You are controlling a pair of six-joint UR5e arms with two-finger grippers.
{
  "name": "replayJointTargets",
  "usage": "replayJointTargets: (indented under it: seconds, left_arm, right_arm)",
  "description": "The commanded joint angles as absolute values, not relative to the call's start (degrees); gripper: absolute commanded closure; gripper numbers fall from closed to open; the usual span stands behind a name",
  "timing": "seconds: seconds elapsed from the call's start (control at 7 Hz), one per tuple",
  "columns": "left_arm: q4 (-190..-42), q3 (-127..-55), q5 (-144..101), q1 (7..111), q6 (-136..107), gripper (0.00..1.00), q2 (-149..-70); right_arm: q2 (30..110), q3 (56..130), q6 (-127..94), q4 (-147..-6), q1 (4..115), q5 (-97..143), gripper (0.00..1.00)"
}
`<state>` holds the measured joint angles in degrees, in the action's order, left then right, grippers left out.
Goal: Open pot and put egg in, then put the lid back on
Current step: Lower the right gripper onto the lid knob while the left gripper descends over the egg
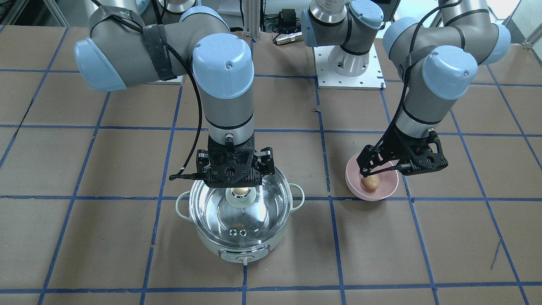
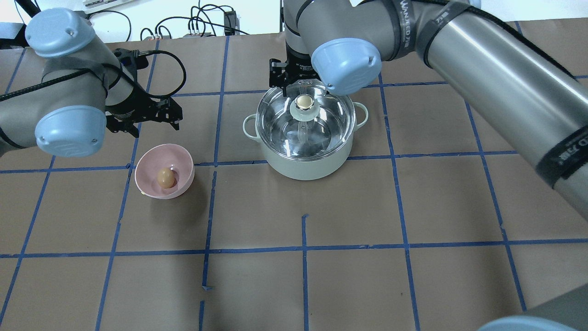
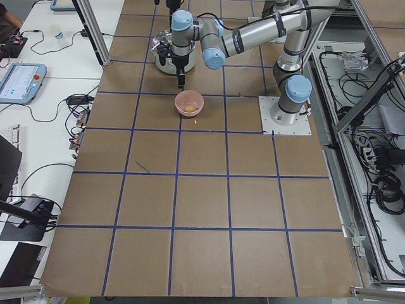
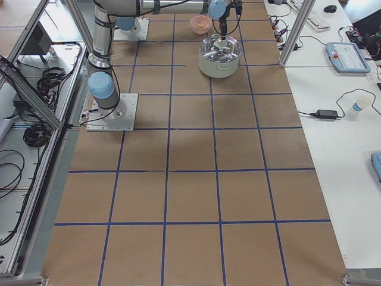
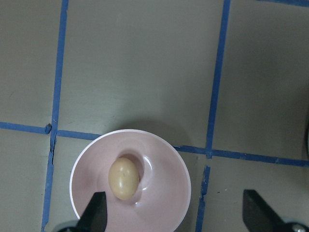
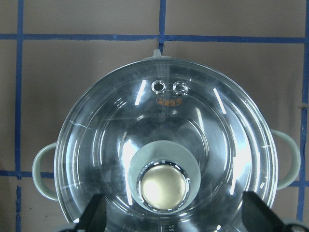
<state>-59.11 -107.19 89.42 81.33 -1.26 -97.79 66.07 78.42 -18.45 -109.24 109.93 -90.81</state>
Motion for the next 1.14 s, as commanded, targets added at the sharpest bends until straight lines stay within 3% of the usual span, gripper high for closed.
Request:
replayJointTargets:
  seconds: [0.0,0.43,0.57,0.86,1.0]
  left_arm:
    - [-51.88,-112.91,89.29,80.51,-0.8,0.0,-98.7]
    - [-47.2,-117.42,89.65,78.5,-0.53,0.0,-98.7]
    - [-47.2,-118.03,90.87,78.23,-0.18,0.0,-98.79]
    - [-47.2,-118.48,92.02,78.22,-0.18,0.0,-98.79]
    - [-47.2,-118.56,91.85,78.14,-0.18,0.0,-99.05]
  right_arm:
    - [64.26,79.11,-21.6,-109.86,110.13,-90.27,0.0]
    - [62.76,78.31,-23.56,-110.04,110.13,-90.53,0.08]
    - [62.67,78.31,-23.47,-110.82,110.13,-90.53,0.27]
    - [62.75,78.4,-23.03,-111.36,110.13,-90.96,0.87]
    - [62.93,78.57,-22.85,-111.88,110.13,-91.05,0.93]
